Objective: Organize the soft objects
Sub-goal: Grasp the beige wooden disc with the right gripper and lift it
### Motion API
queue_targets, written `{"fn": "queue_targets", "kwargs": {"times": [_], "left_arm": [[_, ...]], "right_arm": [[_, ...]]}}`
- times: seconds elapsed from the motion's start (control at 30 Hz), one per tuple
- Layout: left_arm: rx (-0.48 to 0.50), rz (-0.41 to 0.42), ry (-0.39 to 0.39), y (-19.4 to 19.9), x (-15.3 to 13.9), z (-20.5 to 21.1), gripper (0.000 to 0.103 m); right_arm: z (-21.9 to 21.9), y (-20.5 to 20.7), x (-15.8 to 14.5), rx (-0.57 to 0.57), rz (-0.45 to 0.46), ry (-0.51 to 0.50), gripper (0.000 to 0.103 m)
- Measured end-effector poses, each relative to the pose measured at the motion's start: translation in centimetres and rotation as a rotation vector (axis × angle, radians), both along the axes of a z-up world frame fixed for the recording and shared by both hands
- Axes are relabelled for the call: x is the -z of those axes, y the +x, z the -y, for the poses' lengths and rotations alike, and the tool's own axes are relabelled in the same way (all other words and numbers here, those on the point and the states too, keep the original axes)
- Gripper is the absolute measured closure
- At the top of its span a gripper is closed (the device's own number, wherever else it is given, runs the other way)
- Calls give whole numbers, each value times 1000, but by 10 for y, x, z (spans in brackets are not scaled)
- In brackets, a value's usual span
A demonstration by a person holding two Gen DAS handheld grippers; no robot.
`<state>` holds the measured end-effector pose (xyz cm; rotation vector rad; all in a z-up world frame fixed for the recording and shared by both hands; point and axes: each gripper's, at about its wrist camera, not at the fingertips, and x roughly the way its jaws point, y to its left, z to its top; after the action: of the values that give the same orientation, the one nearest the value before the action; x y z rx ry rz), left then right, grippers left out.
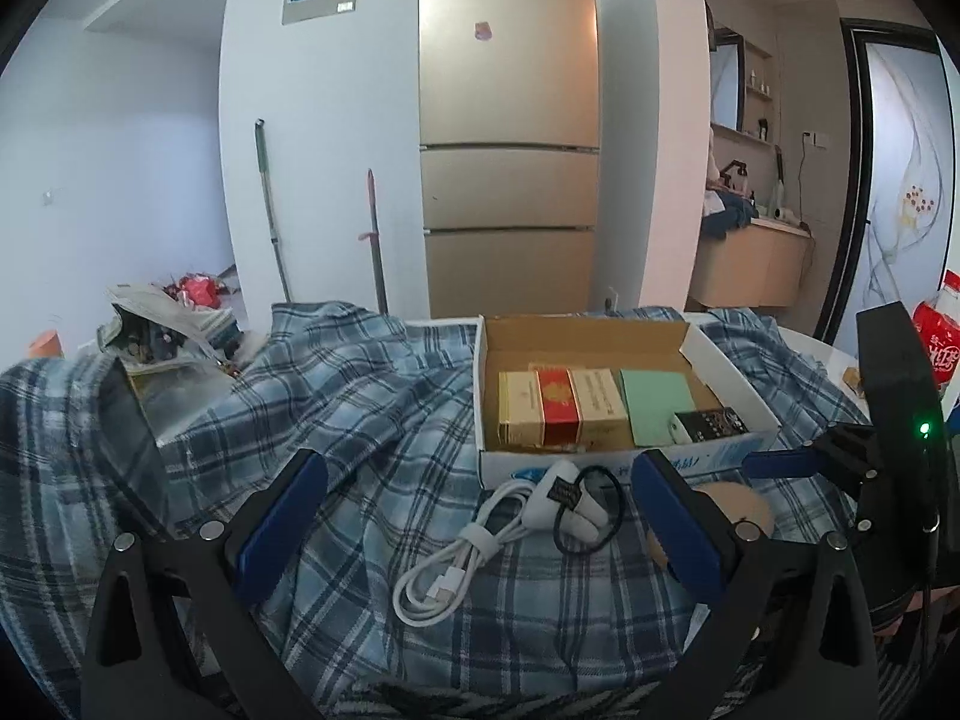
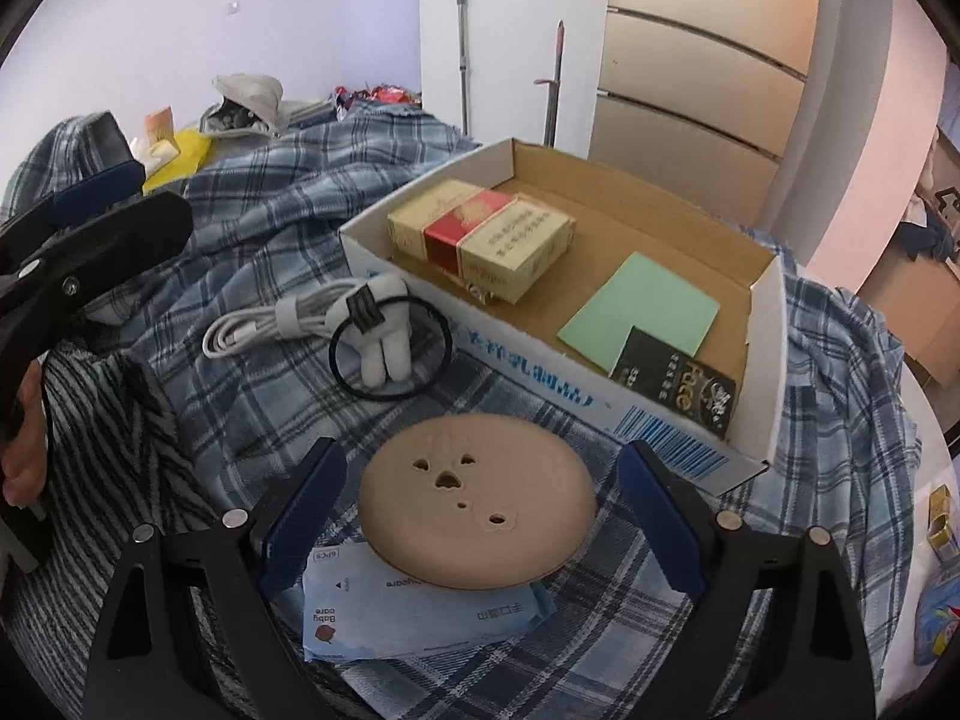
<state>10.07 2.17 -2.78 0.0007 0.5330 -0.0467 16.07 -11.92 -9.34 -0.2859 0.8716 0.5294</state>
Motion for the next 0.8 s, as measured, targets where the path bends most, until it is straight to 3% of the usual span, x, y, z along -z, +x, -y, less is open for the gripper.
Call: {"fn": "queue_targets", "kwargs": {"times": [0.3,0.4,0.5,0.67,0.8], "left_arm": [[30,-49,0,7,10,4,1],[43,-54,20,7,11,9,9],[86,-58,-4,8,10,8,11],[125,-46,-63,5,1,1,23],[155,-77,-54,11,-4,5,27]], "right_arm": [[1,5,8,2,-40,11,20],[4,4,5,4,-39,27,22],[12,-3,-6,15,6,54,22],[27,-17,-28,36,97,112,22],[38,-27,-48,75,223,166,22]]}}
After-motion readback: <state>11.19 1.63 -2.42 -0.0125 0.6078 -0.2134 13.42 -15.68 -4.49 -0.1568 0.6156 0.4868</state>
